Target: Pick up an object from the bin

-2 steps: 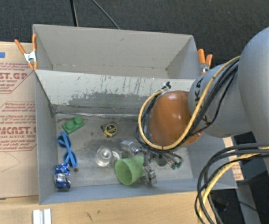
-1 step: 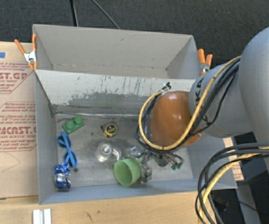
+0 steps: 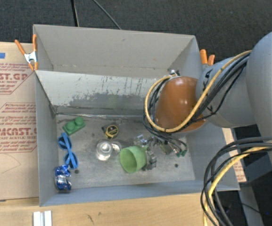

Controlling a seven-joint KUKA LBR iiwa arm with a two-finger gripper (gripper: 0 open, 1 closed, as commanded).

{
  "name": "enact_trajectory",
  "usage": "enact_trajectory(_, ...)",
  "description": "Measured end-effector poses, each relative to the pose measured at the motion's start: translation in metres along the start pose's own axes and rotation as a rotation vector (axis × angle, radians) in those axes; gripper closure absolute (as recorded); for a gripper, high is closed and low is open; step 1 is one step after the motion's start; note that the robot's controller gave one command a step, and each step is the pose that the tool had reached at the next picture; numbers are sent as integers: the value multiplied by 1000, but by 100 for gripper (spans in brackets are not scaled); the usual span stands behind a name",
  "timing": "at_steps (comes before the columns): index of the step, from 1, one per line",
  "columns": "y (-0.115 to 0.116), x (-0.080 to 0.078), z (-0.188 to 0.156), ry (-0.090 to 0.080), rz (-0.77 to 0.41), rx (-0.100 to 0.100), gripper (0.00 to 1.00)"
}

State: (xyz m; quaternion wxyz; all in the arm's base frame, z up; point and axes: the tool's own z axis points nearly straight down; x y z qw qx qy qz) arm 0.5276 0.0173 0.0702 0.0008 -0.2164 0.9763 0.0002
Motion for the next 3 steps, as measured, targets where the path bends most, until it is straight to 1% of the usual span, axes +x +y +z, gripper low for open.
enact_trajectory(1, 10, -22, -138, -8, -25, 3, 100)
enact_trajectory(2, -49, -2, -63, 6, -113, -1, 100)
enact_trajectory(3, -34, 9, -166, -7, -100, 4, 100)
